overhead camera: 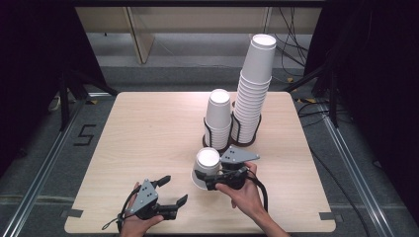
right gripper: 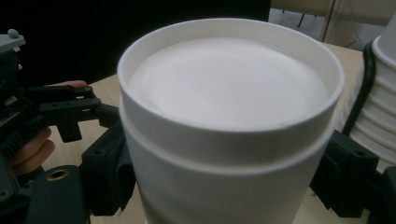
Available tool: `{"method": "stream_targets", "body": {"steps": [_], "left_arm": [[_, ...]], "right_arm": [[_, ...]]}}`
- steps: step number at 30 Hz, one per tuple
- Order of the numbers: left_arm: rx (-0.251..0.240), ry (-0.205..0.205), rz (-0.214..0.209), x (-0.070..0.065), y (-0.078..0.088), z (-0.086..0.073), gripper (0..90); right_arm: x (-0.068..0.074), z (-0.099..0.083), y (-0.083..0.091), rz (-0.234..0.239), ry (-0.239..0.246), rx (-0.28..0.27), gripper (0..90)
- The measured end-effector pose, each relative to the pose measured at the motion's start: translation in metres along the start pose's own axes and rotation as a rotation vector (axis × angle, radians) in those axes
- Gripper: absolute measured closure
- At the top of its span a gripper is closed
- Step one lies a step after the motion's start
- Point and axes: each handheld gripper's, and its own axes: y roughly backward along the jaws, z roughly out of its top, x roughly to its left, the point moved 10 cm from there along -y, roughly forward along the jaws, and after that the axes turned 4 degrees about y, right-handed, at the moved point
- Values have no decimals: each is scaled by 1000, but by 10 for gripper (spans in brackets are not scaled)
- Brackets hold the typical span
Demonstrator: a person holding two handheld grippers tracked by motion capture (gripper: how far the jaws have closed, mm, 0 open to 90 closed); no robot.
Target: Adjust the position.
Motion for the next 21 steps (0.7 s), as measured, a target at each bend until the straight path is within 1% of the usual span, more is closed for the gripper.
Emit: {"method": "stream_targets", "body": {"steps": [1,3,4,5,6,7,9,10,11,12,13,14,15,16,17,18,19,20,21], "left_arm": [[0,0,-1,-1,-2,0,147],[2,-5,-6,-3,-4,-1,147],[14,-21,-15,-6,-8,-2,147],[14,-21,-15,-6,-8,-2,146],[17,-26,-17,-7,-11,-3,146],[21,-37,-21,-9,-13,-4,147],[11,-41,-20,-9,-15,-4,147],[21,-49,-14,-9,-16,-4,146],[14,-48,-11,-9,-17,-4,146],[5,-50,-14,-9,-18,-3,146],[6,-51,-17,-10,-19,-4,147],[8,-53,-20,-10,-19,-4,146],[8,-57,-24,-11,-19,-4,144],[3,-56,-33,-13,-20,-3,137],[-10,-64,-35,-14,-22,-3,126],[0,-66,-31,-14,-21,-3,111],[0,-66,-31,-14,-21,-3,92],[3,-67,-32,-14,-21,-4,92],[0,-66,-30,-14,-22,-3,60]], "right_arm": [[1,0,-1,-3,8,1,202],[3,-1,-2,2,8,7,202],[7,1,-7,13,14,-8,203],[7,1,-7,13,14,-8,203],[10,1,-9,29,10,-6,203],[12,0,-11,27,19,7,203],[14,0,-12,30,28,9,203],[20,0,-14,53,16,12,203],[20,0,-14,53,16,12,203],[23,-1,-15,60,6,13,203],[24,-1,-18,62,35,6,203],[26,-2,-17,69,17,22,204],[27,-2,-18,81,29,16,204],[29,-2,-19,88,23,11,204],[29,-2,-19,89,28,17,204],[30,-1,-20,98,32,7,205],[33,-2,-19,105,5,15,205],[33,-2,-19,105,5,15,205],[33,-1,-19,114,10,5,205]]}}
